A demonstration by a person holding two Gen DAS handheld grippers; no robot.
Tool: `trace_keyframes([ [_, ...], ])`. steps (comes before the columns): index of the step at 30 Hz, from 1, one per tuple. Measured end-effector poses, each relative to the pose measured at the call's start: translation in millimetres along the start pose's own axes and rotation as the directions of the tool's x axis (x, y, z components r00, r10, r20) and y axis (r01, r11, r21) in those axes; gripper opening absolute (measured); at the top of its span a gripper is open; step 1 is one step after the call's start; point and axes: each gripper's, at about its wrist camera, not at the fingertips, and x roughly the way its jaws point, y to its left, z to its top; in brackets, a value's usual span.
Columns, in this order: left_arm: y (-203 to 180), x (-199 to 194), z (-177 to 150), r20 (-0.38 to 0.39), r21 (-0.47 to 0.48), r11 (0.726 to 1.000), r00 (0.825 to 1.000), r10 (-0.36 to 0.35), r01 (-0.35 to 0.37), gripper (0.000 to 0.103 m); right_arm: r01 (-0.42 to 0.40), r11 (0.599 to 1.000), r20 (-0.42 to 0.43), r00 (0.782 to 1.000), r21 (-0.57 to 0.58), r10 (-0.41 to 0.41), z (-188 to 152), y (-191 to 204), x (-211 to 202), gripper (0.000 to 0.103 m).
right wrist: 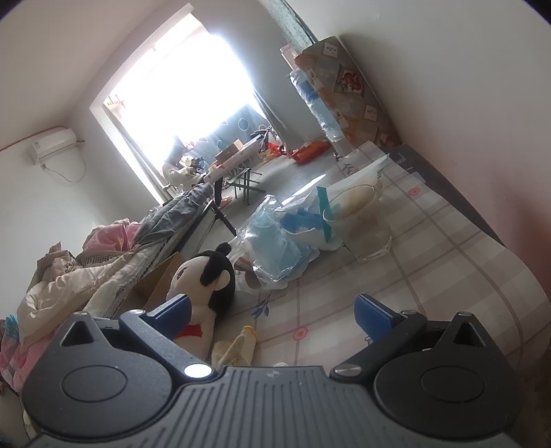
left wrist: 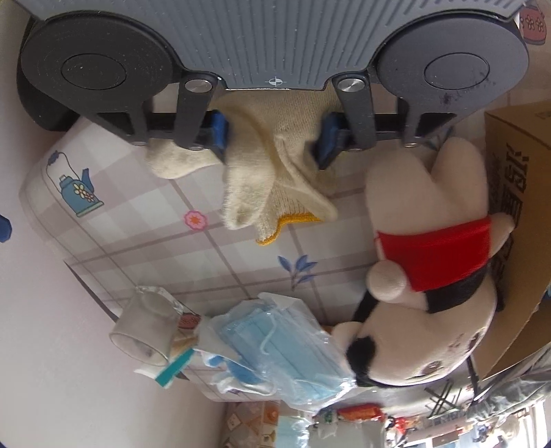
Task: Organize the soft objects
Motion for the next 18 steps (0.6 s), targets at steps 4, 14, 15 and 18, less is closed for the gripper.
trace_keyframes([
  [4,17,-9,-2,-0.001,-0.066,0.998,1.0,-0.011,0.011,0.032,0.007,0.999,-0.009,1.0,-0.041,-0.007,6,11,8,0.103],
  [14,39,-31,-23,0.022,-0.095,0.995,1.0,-0.005,0.008,0.031,0.048,0.97,-0.014,0.999,-0.24,-0.053,51,51,58,0.1],
  [15,39,-31,-24,0.025,-0.092,0.996,1.0,-0.006,0.008,0.031,0.048,0.963,-0.022,0.998,-0.264,-0.056,57,56,67,0.1],
  [18,40,-30,-26,0.036,-0.092,0.996,0.999,-0.014,0.017,0.031,0.024,0.955,-0.062,0.997,-0.297,-0.045,72,66,97,0.1],
])
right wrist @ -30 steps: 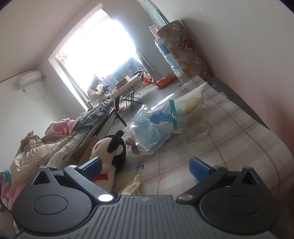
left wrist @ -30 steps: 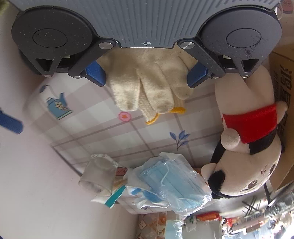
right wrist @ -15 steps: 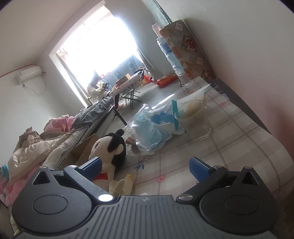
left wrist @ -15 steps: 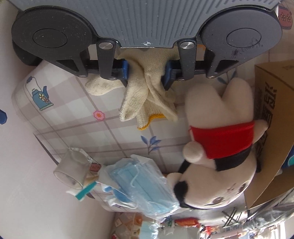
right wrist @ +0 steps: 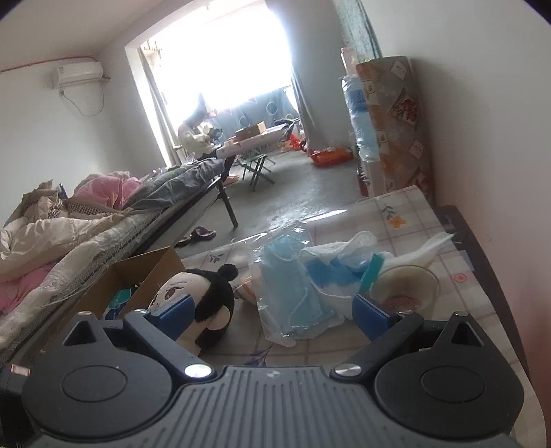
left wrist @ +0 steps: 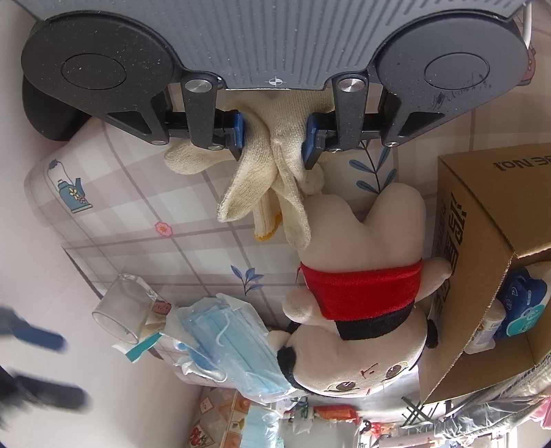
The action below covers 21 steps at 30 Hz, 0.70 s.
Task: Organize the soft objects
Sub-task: 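Close the right gripper on the blue-and-white fuzzy cloth while the left gripper holds the gloves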
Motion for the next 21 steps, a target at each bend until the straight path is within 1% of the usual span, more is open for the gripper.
trace_keyframes([
  [2,1,0,-1,0.005,0.0,1.0,1.0,-0.007,0.007,0.031,-0.003,1.0,-0.03,1.0,-0.018,0.003,12,2,25,0.099],
  [6,8,-2,-1,0.001,-0.019,0.999,0.999,-0.036,0.036,0.031,0.026,0.999,-0.093,0.995,-0.034,-0.029,33,-2,81,0.098],
  [7,10,-2,-1,0.0,-0.028,0.999,0.999,-0.045,0.045,0.031,0.037,0.999,-0.118,0.992,-0.026,-0.039,38,-6,98,0.096],
  [9,14,-3,0,-0.002,-0.043,0.997,0.998,-0.061,0.061,0.031,0.062,0.998,-0.166,0.984,-0.002,-0.062,45,-14,128,0.09],
  [10,16,-3,0,-0.001,-0.055,0.996,0.998,-0.069,0.069,0.031,0.08,0.997,-0.185,0.98,-0.001,-0.079,47,-17,141,0.087],
  [12,19,-4,0,0.001,-0.069,0.994,0.996,-0.086,0.086,0.031,0.124,0.992,-0.222,0.968,0.007,-0.119,48,-24,166,0.084],
  [15,23,-4,-1,0.007,-0.089,0.99,0.994,-0.11,0.11,0.031,0.167,0.986,-0.274,0.949,0.011,-0.157,46,-33,193,0.069],
  [17,26,-5,-2,0.01,-0.099,0.988,0.992,-0.122,0.123,0.031,0.178,0.984,-0.302,0.939,0.011,-0.167,42,-37,205,0.047],
  [18,27,-5,-2,0.011,-0.102,0.987,0.992,-0.126,0.127,0.031,0.186,0.983,-0.304,0.936,0.004,-0.176,39,-38,206,0.039],
  [19,27,-5,-2,0.012,-0.103,0.986,0.992,-0.129,0.129,0.031,0.196,0.981,-0.299,0.935,-0.006,-0.189,39,-36,206,0.026],
  [20,28,-6,-3,0.013,-0.103,0.986,0.991,-0.13,0.131,0.031,0.193,0.981,-0.292,0.938,-0.008,-0.187,40,-36,203,0.018],
  [21,28,-6,-3,0.015,-0.104,0.986,0.991,-0.131,0.132,0.031,0.182,0.983,-0.28,0.944,-0.002,-0.175,41,-35,198,0.016],
])
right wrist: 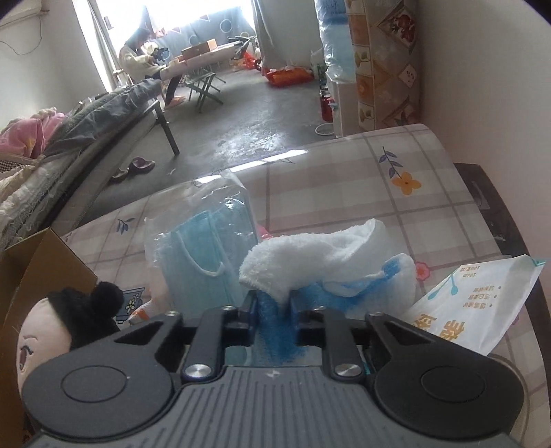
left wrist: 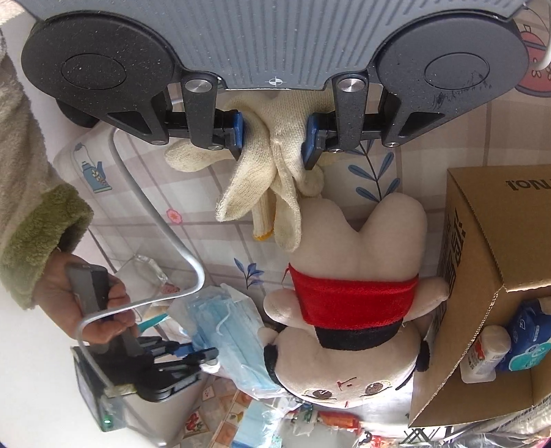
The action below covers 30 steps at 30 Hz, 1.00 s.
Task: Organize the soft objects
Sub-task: 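Close the right gripper on the blue-and-white fuzzy cloth while the left gripper holds the gloves, then lift the fuzzy cloth with the right gripper while the left gripper holds the gloves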
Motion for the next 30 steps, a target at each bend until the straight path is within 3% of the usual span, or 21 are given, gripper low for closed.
trace_keyframes([
  [2,1,-1,-1,0.004,-0.001,1.0,1.0,-0.001,0.001,0.031,-0.009,1.0,0.034,0.999,-0.01,0.009,-1,2,-13,0.008],
  [7,4,-2,-3,0.019,-0.008,1.0,1.0,-0.002,0.002,0.031,-0.082,0.996,0.108,0.991,-0.023,0.084,-3,8,-62,0.008],
  [14,2,-5,-6,0.024,0.006,1.0,1.0,0.02,-0.02,0.031,-0.243,0.969,0.183,0.952,-0.038,0.246,-30,14,-153,0.008],
  [19,1,-9,-8,0.022,-0.005,1.0,0.999,0.028,-0.028,0.031,-0.338,0.941,0.146,0.93,-0.024,0.338,-66,18,-189,0.008],
  [25,4,-13,-11,0.019,-0.008,0.999,0.999,0.034,-0.034,0.031,-0.416,0.899,-0.005,0.907,0.138,0.421,-114,3,-172,0.008],
  [30,3,-13,-10,0.015,-0.001,0.999,0.999,0.039,-0.039,0.031,-0.343,0.927,-0.047,0.934,0.153,0.354,-133,-1,-144,0.008],
])
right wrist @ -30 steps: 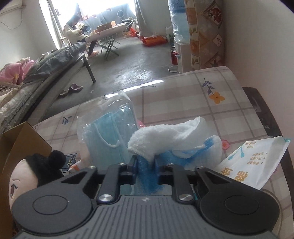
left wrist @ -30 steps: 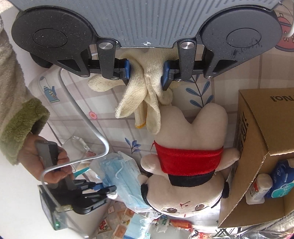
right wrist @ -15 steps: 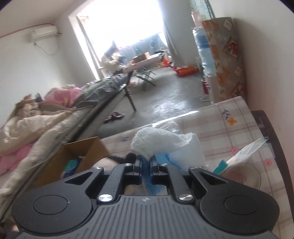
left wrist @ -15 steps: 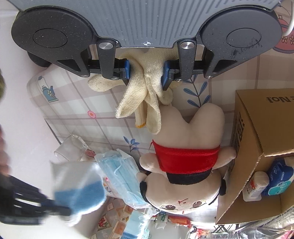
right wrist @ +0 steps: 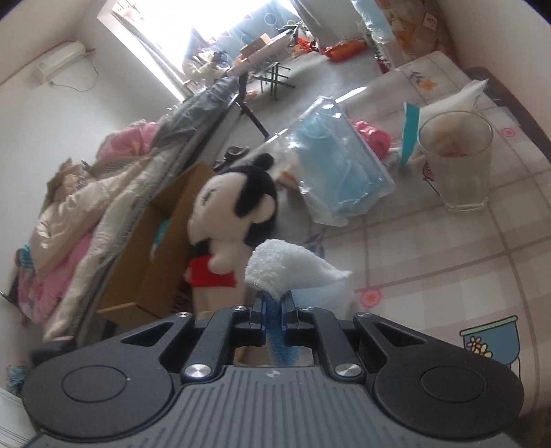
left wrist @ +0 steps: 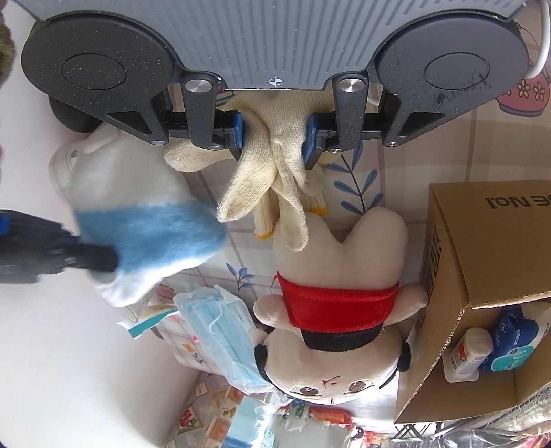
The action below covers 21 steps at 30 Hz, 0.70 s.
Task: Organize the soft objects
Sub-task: 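Lift the fuzzy cloth with the right gripper while the left gripper holds the gloves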
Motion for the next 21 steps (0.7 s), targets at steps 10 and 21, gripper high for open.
trace_keyframes([
  [10,-2,0,-1,-0.003,0.012,1.0,1.0,0.009,-0.009,0.031,0.145,0.979,-0.042,0.987,-0.146,-0.152,-9,0,66,0.022],
  [21,1,0,-1,-0.004,0.004,1.0,1.0,-0.001,0.001,0.031,0.098,0.98,0.075,0.993,-0.171,-0.086,-13,7,9,0.081],
])
